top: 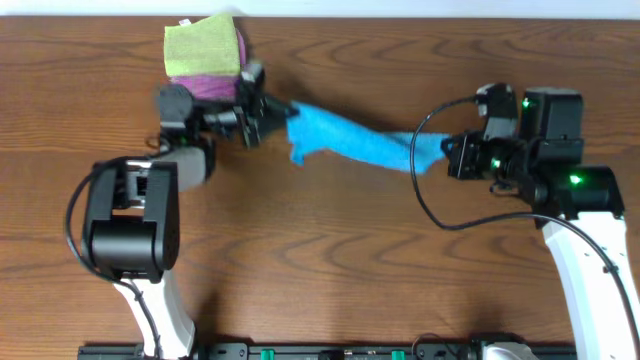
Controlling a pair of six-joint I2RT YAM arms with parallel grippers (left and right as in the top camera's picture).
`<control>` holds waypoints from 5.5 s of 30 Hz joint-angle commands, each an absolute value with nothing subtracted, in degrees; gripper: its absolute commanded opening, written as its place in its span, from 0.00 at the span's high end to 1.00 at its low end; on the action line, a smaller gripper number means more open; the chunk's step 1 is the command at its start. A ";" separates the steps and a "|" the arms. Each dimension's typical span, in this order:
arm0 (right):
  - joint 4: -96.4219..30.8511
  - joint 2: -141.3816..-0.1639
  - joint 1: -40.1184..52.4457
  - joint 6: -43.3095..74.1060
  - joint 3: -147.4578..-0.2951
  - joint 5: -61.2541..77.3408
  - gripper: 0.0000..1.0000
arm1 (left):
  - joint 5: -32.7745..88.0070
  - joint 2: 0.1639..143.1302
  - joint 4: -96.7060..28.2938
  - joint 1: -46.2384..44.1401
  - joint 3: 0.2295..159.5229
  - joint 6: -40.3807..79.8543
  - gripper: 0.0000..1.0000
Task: Fold the cloth
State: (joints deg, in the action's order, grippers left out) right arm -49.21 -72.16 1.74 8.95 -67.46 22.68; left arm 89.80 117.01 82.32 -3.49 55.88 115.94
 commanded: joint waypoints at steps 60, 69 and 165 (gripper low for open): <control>-30.13 -91.26 9.69 1.39 -47.99 41.32 0.20 | 69.49 107.98 40.77 -15.35 28.08 64.14 0.05; -23.35 -94.80 9.67 13.98 -47.94 27.42 0.19 | 66.65 107.98 37.30 -15.35 28.05 62.98 0.05; -21.30 -102.98 15.92 -2.24 -56.93 12.19 0.99 | 28.12 103.37 1.96 -8.40 47.03 25.82 0.04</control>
State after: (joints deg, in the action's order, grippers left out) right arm -21.34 -101.01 16.32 -1.34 -55.86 13.10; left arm 39.77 102.59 10.31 -7.75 44.62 34.41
